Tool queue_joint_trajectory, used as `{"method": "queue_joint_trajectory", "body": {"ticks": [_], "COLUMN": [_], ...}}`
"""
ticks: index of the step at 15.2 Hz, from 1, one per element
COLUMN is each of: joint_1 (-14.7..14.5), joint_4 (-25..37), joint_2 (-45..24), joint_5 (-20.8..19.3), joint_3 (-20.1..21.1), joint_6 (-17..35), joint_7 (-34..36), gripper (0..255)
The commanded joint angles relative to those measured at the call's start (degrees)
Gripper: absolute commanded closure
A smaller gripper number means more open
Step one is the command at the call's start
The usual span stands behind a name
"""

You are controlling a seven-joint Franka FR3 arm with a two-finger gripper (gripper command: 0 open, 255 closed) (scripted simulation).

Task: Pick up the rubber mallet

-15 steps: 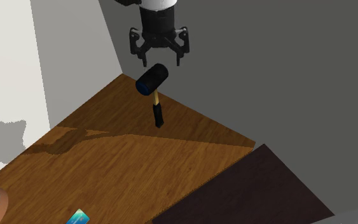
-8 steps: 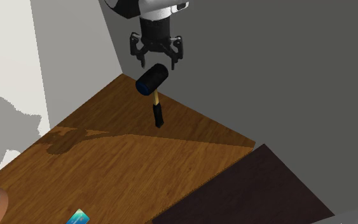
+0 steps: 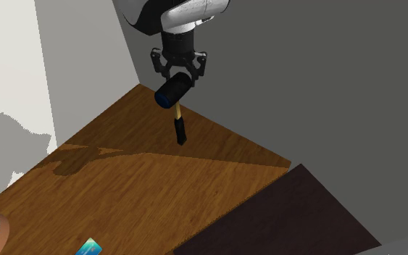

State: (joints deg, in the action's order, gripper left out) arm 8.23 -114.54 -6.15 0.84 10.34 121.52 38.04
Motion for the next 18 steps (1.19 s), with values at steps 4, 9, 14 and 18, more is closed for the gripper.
{"method": "queue_joint_trajectory", "body": {"ticks": [4, 9, 14, 18], "joint_1": [0.00, 0.00, 0.06, 0.09], "joint_4": [-0.02, 0.63, 3.05, 5.20], "joint_2": [-0.06, 0.61, 1.85, 2.65], "joint_5": [0.00, 0.12, 0.34, 0.47], "joint_3": [0.00, 0.03, 0.03, 0.02], "joint_6": [-0.01, -1.32, -4.97, -7.91], "joint_7": [-0.02, -0.02, -0.10, -0.12], "gripper": [255, 255, 255, 255]}}
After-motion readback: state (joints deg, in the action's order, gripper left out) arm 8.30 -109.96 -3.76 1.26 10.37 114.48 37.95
